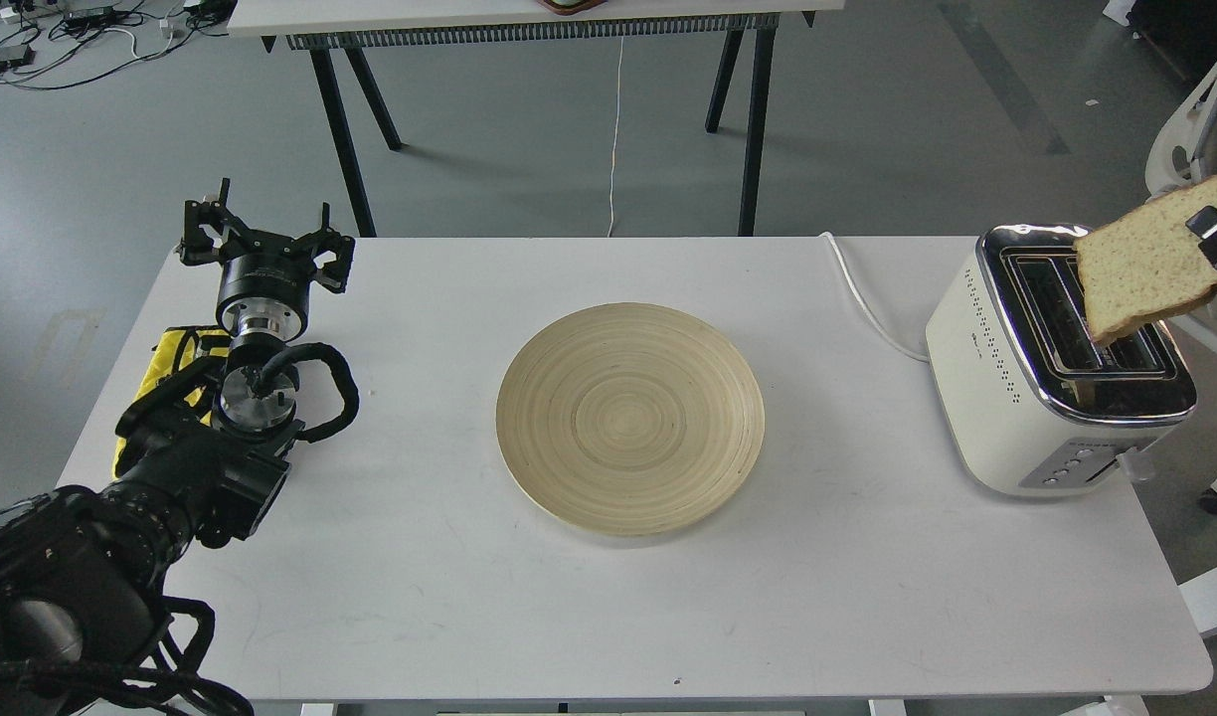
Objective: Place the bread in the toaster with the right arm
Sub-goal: 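Lower the bread into the toaster slot with the right gripper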
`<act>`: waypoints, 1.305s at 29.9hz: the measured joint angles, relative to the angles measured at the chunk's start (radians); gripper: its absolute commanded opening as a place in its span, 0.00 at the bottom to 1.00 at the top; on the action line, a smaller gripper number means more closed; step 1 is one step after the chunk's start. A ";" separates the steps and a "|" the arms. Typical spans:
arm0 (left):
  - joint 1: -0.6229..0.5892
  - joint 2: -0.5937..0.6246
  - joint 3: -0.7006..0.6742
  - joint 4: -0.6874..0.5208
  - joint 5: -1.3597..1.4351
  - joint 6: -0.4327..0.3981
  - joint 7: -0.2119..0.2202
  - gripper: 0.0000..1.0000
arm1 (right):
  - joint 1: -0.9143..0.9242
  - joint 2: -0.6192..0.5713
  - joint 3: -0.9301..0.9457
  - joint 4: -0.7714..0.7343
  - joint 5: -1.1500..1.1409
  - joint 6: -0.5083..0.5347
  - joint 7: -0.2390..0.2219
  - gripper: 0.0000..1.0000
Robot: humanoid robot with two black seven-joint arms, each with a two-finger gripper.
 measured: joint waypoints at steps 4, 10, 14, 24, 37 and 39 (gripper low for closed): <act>0.000 0.000 0.000 0.000 0.000 0.000 0.000 1.00 | 0.000 0.012 0.000 0.000 -0.013 0.000 0.000 0.05; 0.000 0.000 0.000 0.000 0.000 0.000 0.000 1.00 | 0.000 0.044 -0.003 -0.006 -0.037 0.000 -0.004 0.05; 0.000 0.000 0.000 0.000 0.000 0.000 0.000 1.00 | -0.001 0.066 -0.005 -0.010 -0.039 0.000 -0.008 0.05; 0.000 0.000 0.000 0.000 0.000 0.000 -0.001 1.00 | -0.005 0.102 -0.006 -0.031 -0.067 0.021 -0.016 0.05; 0.000 0.000 0.000 0.000 0.000 0.000 0.000 1.00 | -0.008 0.221 -0.059 -0.160 -0.067 0.022 -0.017 0.24; 0.000 0.000 0.000 0.000 0.000 0.000 0.000 1.00 | -0.006 0.238 -0.066 -0.173 -0.066 0.022 -0.017 0.44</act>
